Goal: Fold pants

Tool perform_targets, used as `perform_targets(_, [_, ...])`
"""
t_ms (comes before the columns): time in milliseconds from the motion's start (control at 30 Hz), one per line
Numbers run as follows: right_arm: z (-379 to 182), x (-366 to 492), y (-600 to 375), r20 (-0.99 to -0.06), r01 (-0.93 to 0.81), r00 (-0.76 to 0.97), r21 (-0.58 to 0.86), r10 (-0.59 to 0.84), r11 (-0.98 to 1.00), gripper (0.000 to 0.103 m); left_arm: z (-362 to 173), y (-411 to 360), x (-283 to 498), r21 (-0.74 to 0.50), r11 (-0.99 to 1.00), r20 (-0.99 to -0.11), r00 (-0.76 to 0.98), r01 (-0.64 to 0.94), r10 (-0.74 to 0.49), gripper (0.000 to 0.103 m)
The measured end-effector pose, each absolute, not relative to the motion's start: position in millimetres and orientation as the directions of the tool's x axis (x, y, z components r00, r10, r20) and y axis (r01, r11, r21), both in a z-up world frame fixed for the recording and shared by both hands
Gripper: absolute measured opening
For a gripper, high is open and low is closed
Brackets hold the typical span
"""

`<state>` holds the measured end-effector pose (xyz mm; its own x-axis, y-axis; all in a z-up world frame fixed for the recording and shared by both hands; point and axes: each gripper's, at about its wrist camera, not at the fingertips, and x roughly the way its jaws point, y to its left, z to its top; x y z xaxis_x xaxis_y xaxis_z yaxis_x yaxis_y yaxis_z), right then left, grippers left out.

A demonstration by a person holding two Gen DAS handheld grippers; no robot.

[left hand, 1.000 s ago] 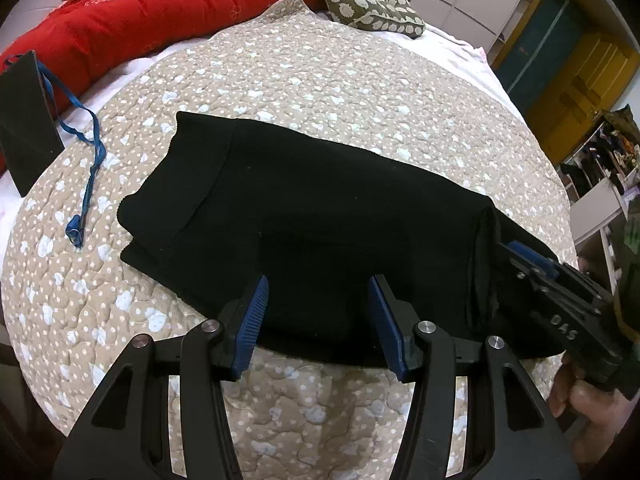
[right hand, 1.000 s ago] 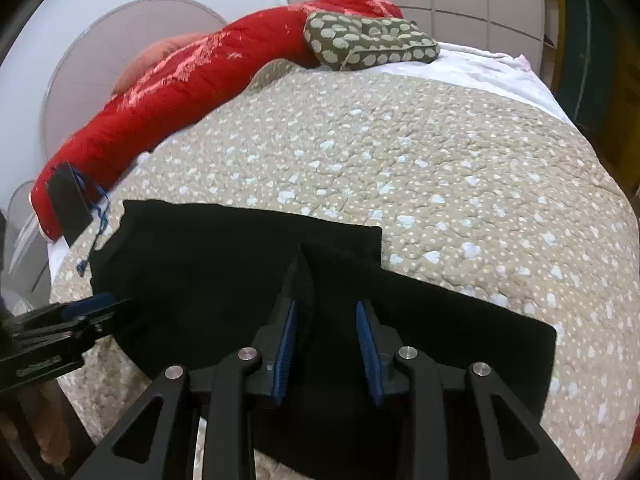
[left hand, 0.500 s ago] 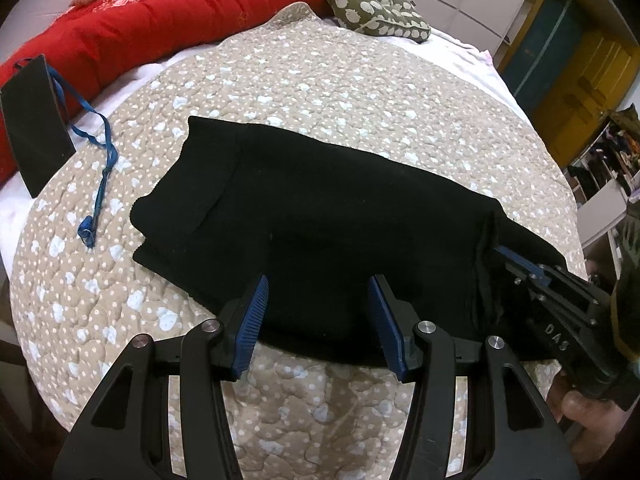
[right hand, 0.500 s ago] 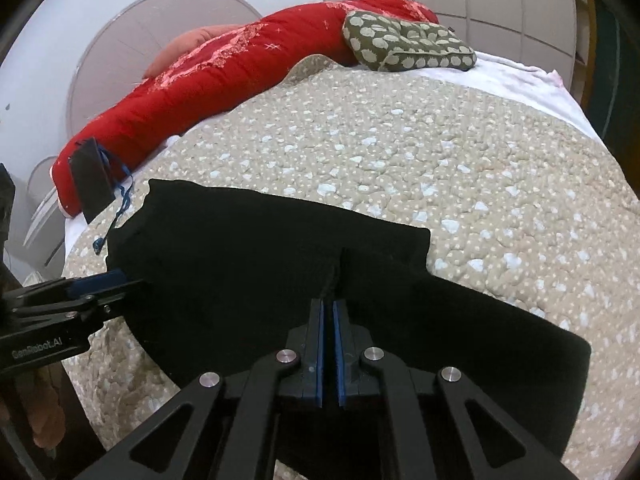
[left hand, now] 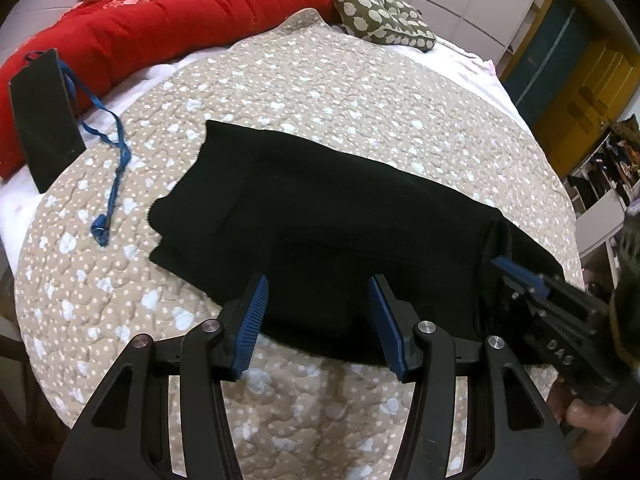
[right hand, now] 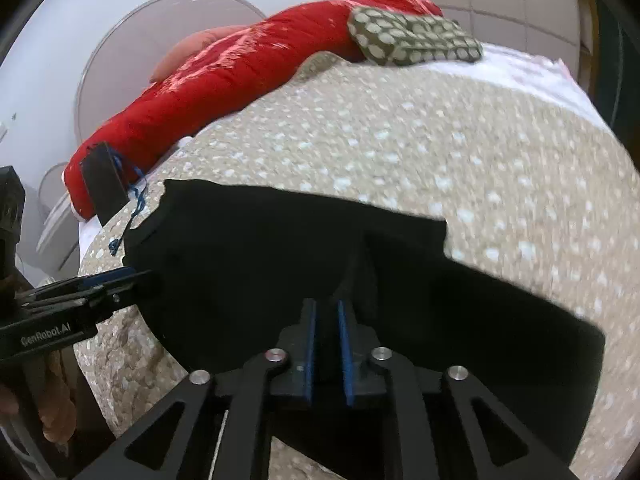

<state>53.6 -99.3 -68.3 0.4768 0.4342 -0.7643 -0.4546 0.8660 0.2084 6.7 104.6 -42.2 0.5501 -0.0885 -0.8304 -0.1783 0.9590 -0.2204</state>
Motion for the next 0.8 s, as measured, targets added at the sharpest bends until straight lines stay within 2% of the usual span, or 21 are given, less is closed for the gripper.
perform_targets(100, [-51.4, 56.0, -84.5, -0.735, -0.510, 0.473, 0.223, 0.487, 0.831, 0.030, -37.4, 112.7, -0.9, -0.240, 0.954, -0.821, 0.562, -0.180, -0.100, 0.052])
perform_targets(200, [-40.7, 61.3, -62.2, -0.722, -0.561, 0.466, 0.206, 0.512, 0.802, 0.034, -37.3, 129.9, -10.6, -0.268, 0.942, -0.811, 0.575, -0.203, -0.107, 0.052])
perform_targets(267, [-38.8, 67.1, -45.7, -0.719, -0.597, 0.455, 0.192, 0.526, 0.779, 0.037, -41.4, 143.8, -16.1, -0.305, 0.923, -0.807, 0.578, -0.235, -0.119, 0.062])
perform_targets(300, [-38.6, 71.9, -35.3, -0.720, -0.618, 0.444, 0.185, 0.533, 0.764, 0.039, -44.3, 152.5, -20.1, -0.333, 0.906, -0.799, 0.589, -0.260, -0.125, 0.071])
perform_targets(600, [-51.7, 120.6, 48.2, -0.773, -0.723, 0.344, 0.143, 0.533, 0.676, 0.045, -70.5, 165.0, -14.2, -0.406, 0.853, -0.799, 0.580, -0.328, -0.157, 0.072])
perform_targets(700, [-61.1, 133.4, 69.9, -0.792, -0.755, 0.307, 0.134, 0.527, 0.642, 0.045, -74.1, 163.2, -5.7, -0.407, 0.851, -0.799, 0.580, -0.332, -0.156, 0.083])
perform_targets(800, [-77.3, 145.3, 85.5, -0.815, -0.774, 0.268, 0.135, 0.514, 0.618, 0.045, -75.4, 160.0, 2.4, -0.407, 0.851, -0.792, 0.593, -0.331, -0.148, 0.086])
